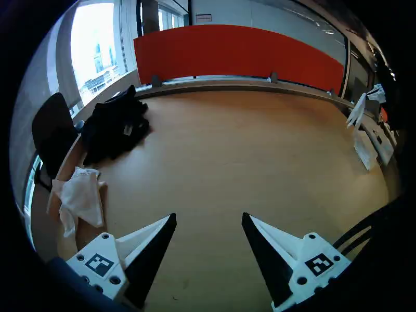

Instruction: Fold towel

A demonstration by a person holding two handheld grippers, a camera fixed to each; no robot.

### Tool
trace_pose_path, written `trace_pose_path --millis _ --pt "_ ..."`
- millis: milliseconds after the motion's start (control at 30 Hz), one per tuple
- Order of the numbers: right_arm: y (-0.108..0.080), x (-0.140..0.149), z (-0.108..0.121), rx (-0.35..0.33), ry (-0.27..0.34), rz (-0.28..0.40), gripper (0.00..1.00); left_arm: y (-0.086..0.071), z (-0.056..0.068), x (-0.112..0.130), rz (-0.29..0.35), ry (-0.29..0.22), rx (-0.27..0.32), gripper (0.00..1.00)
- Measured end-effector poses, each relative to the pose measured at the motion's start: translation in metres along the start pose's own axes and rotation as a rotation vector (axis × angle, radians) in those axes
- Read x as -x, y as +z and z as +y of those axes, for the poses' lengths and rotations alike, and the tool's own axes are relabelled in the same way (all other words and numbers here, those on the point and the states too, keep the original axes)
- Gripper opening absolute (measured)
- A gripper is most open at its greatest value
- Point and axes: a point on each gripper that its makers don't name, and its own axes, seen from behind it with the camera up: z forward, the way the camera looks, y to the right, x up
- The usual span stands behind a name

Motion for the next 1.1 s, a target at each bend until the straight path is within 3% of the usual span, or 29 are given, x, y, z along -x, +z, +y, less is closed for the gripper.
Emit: trace_pose_path --millis 467,867,1100 --pt "-0.009 0.016 0.046 0.056 0.02 -0.037 0.05 0.0 0.005 -0.003 -0.003 0.008 -0.006 0.93" --pt "-0.015 0.029 0.05 0.065 0.029 -0.054 0.05 0.002 0.011 -0.006 -0.003 0.016 -0.001 0.93" --pt "-0.027 0.053 0.052 0.079 0.061 -0.077 0.05 0.002 0.012 -0.008 -0.001 0.021 0.002 0.93"
